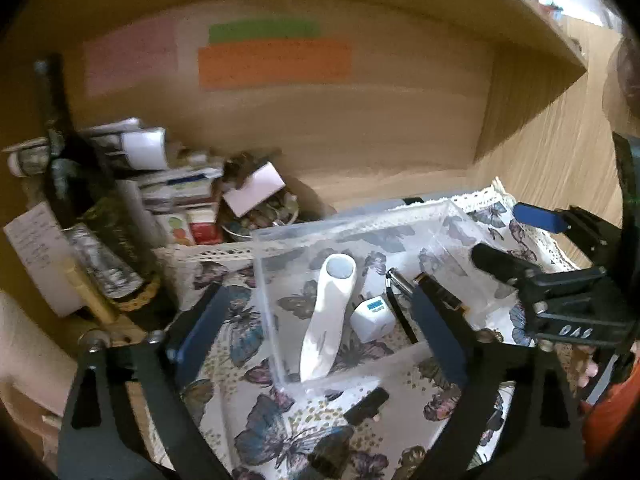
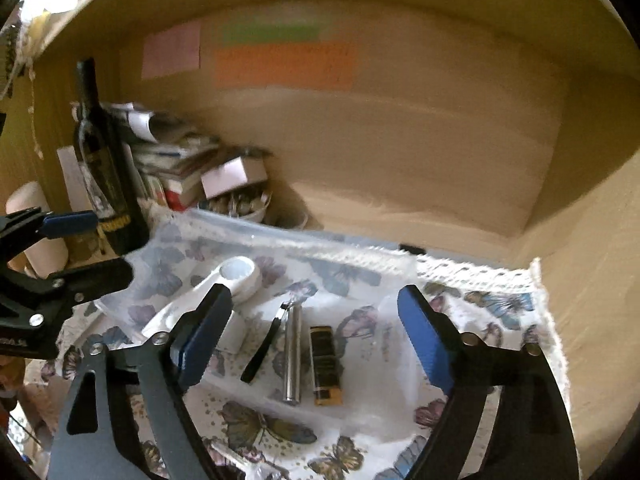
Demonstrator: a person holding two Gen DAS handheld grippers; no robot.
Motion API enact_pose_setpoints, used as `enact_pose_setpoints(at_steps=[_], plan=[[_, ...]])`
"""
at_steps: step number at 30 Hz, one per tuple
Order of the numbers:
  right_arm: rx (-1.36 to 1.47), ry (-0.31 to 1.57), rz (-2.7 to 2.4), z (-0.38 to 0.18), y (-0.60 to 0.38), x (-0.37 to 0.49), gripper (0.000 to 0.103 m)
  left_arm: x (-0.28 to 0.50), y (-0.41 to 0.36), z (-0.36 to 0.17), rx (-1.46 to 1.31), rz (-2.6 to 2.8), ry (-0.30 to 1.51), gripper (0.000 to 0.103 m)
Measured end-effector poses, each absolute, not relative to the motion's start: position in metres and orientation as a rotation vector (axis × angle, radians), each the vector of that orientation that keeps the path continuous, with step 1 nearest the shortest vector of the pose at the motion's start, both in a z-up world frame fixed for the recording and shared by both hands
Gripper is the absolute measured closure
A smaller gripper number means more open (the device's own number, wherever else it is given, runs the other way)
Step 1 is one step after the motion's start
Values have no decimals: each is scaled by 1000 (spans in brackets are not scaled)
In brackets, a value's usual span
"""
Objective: Organize rigid objects
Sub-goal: 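Grasp the black round object with the left tool while the right tool grasps a black item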
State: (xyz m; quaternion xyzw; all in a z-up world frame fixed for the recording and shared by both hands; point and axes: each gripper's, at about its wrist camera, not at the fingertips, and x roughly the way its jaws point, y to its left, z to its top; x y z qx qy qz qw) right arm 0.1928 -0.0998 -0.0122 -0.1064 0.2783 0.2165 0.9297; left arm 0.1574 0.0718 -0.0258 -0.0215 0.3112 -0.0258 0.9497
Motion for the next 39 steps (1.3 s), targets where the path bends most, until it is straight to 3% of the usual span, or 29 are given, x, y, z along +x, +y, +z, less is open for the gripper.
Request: enact_pose_setpoints(at_steps=[5, 22, 25, 29, 39], plan=[[-191, 525, 425, -3, -115, 171, 4, 133, 79, -25, -33, -21, 619, 2], [-189, 669, 445, -65, -125, 115, 4, 106, 77, -97, -84, -21, 842, 2], [-183, 713, 477, -81, -120, 107, 11, 104, 75, -107, -105, -27, 872, 3], [-179, 781, 528, -96, -115, 105, 28, 104, 73, -117, -138, -50, 912, 21], [-184, 851, 552, -114, -113, 105, 72, 109, 64, -131, -158, -64, 939, 44]])
